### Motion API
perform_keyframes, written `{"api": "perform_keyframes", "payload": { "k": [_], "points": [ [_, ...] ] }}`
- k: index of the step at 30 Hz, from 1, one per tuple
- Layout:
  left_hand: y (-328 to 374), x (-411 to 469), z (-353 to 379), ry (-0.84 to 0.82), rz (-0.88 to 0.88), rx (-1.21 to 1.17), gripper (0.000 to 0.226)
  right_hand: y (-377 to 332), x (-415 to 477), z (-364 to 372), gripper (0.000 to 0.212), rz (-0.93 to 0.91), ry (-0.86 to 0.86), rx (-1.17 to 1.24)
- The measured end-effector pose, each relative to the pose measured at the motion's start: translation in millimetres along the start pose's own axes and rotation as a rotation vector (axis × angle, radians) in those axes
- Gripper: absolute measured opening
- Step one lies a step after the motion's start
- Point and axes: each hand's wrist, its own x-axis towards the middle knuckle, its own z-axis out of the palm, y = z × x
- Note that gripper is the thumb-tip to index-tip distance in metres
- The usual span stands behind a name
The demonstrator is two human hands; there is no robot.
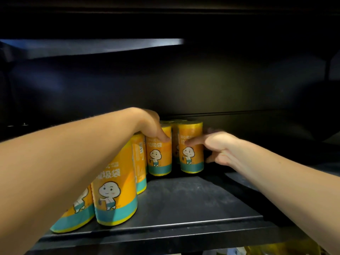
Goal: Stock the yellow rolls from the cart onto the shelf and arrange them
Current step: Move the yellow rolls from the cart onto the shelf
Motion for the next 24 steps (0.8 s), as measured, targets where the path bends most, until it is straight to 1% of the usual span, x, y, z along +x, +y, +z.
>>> {"api": "perform_keyframes", "payload": {
  "k": [5, 9, 13, 16, 19, 24],
  "points": [
    [1, 5, 2, 0.017, 0.020, 0.055, 0.063, 3, 5, 4, 0.069, 0.018, -0.043, -0.051],
    [-1, 7, 2, 0.023, 0.026, 0.090, 0.064, 2, 8, 8, 0.070, 0.010, -0.045, -0.094],
    [-1, 8, 3, 0.026, 0.028, 0.120, 0.065, 3, 8, 7, 0.063, 0.009, -0.060, -0.111],
    [0, 8, 3, 0.038, 0.025, 0.136, 0.064, 5, 6, 7, 0.069, 0.000, -0.048, -0.132],
    [1, 8, 4, 0.042, 0.022, 0.147, 0.065, 8, 4, 7, 0.070, -0.012, -0.042, -0.155],
    [2, 6, 4, 0.057, 0.042, 0.221, 0.073, 13, 0, 10, 0.077, -0.061, -0.018, -0.181]
  ]
}}
